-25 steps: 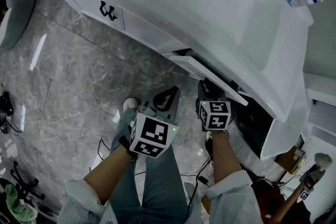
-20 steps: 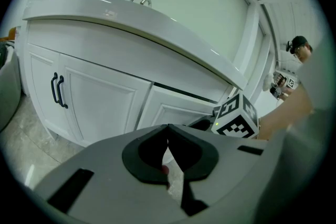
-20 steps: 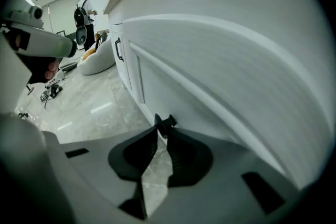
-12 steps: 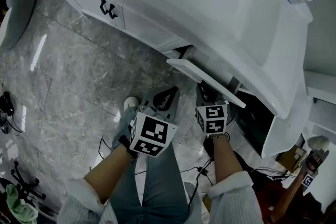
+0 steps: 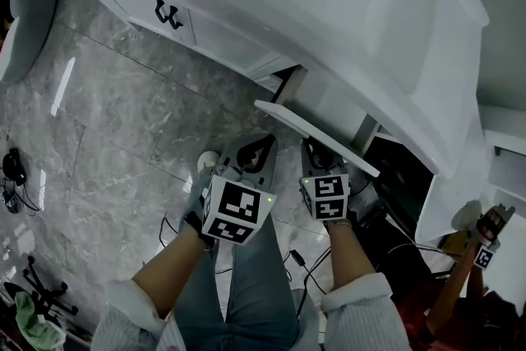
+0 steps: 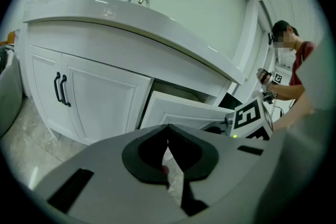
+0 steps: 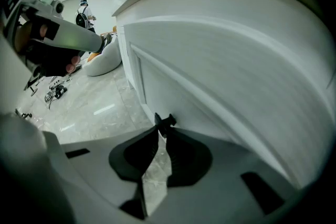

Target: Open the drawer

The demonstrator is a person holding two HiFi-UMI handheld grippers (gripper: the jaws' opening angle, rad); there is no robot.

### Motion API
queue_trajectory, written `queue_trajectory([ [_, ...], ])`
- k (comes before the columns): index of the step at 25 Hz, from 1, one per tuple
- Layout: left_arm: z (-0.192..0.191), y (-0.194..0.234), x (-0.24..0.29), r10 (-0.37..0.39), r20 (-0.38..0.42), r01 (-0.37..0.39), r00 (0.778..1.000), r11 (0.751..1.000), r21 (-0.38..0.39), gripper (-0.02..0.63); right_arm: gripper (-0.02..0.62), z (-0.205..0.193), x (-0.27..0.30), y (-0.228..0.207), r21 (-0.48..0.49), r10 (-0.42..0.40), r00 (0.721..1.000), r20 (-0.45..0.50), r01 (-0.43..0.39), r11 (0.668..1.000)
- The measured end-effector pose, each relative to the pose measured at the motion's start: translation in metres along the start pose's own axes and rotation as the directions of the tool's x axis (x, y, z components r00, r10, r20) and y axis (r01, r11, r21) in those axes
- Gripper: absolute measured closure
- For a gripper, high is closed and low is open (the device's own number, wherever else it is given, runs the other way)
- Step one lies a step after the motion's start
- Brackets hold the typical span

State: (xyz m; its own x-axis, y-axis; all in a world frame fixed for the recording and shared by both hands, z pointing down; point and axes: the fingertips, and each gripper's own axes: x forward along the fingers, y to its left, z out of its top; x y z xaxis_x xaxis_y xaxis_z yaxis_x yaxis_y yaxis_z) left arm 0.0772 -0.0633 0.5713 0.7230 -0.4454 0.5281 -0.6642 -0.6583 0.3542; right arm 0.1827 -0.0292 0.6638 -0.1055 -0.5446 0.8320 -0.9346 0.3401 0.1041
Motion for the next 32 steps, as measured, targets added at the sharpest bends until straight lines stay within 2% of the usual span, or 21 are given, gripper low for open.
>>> queue_trajectory([
  [16,-0.012,0.006,-0.012,0.026,-0.014,-0.025,1.000,1.000,0.018,0.589,0.546,-0.008,-0.009,0.016,-0.051,-0.001,1.000,0.029,0.002,0.999],
  [32,-0.016,0.013,-0.018,0.040,-0.019,-0.040,0.999,0.999,0.012,0.589,0.555,-0.017,-0.014,0.022,-0.033,-0.020,1.000,0.022,0.021,0.999],
])
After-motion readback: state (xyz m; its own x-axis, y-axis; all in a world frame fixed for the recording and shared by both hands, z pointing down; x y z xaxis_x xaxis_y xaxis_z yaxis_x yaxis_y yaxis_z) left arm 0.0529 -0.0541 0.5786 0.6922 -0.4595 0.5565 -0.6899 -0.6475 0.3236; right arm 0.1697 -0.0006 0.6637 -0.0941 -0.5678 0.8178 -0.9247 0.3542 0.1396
